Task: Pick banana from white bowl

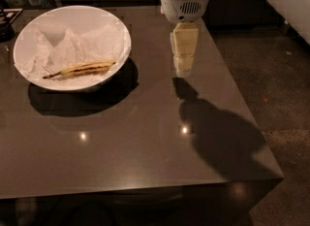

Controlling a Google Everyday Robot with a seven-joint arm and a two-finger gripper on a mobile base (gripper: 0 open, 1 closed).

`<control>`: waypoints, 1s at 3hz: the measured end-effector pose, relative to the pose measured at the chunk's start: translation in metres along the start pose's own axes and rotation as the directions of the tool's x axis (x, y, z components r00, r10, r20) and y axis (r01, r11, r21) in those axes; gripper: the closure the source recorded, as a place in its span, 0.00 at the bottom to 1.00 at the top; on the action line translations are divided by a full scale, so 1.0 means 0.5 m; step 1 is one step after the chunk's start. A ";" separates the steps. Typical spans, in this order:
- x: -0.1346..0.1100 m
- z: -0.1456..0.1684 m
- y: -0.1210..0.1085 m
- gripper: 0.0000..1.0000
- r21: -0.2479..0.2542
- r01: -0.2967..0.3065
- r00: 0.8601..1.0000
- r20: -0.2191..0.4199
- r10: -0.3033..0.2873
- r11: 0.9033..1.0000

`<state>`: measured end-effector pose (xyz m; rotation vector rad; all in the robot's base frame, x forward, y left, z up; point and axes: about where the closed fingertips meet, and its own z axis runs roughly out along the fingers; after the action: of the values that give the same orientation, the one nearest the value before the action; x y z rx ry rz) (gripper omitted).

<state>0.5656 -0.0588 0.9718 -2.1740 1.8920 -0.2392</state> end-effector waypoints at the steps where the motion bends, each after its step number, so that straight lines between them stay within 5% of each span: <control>1: -0.013 0.001 -0.010 0.00 0.015 0.007 1.000 0.010 -0.007 1.000; 3: -0.081 0.015 -0.087 0.00 0.082 -0.048 0.998 0.035 0.045 0.996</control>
Offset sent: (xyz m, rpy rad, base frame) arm 0.0277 0.0369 0.0050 0.0936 -0.0782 -0.0407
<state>0.6034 -0.0129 0.9791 -2.0653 1.8781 -0.2654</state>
